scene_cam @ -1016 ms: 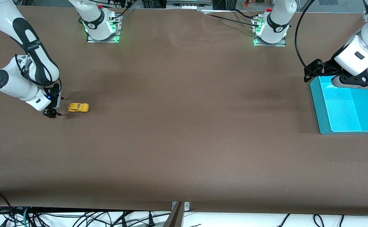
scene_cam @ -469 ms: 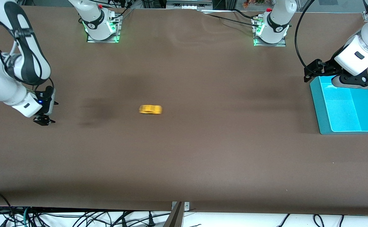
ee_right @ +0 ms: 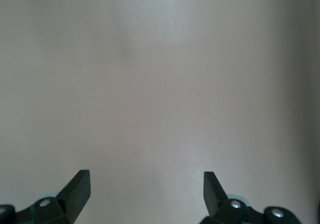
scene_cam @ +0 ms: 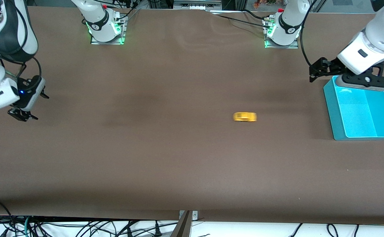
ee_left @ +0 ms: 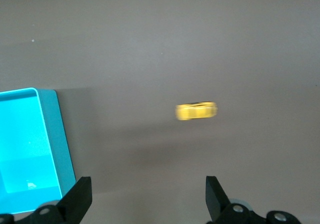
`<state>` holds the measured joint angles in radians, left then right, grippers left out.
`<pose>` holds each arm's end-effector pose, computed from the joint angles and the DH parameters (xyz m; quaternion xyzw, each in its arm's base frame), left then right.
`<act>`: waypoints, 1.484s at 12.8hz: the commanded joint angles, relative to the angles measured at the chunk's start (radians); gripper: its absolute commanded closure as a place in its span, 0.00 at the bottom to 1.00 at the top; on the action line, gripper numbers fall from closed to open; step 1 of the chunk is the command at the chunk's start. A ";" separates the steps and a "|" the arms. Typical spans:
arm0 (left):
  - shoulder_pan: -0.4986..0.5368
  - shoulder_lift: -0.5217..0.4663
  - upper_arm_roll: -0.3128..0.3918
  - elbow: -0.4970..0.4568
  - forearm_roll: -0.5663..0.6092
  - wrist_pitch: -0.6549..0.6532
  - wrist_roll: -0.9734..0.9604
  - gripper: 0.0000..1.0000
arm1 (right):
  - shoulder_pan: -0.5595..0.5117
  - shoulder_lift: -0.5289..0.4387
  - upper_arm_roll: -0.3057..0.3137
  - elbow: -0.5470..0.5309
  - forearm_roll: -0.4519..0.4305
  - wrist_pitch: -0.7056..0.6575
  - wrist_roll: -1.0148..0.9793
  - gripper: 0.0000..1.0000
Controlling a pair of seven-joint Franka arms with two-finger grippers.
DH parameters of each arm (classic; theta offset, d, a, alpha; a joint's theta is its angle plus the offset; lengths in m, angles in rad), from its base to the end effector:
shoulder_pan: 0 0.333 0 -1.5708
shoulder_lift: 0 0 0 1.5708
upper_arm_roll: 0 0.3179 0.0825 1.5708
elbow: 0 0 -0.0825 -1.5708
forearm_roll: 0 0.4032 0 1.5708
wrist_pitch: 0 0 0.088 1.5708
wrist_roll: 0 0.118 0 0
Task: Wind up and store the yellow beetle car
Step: 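Release the car with the right gripper while the left gripper lowers, then lower the left gripper onto the yellow car beside the tray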
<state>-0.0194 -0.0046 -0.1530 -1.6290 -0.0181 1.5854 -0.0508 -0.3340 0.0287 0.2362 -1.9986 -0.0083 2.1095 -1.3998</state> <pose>0.5626 -0.1003 0.5907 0.9979 -0.0604 -0.0204 0.0065 0.5843 -0.0585 0.4348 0.7937 0.6069 0.0302 0.0285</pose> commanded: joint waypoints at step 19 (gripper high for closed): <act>0.038 0.061 0.001 0.017 0.035 -0.145 0.371 0.00 | 0.191 -0.124 -0.072 0.224 0.060 -0.488 1.300 0.00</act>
<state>0.0152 0.0238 -0.1442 -1.6291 -0.0180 1.4526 0.2646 -0.1955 -0.0952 0.2108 -1.8261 0.0481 1.6851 -0.1602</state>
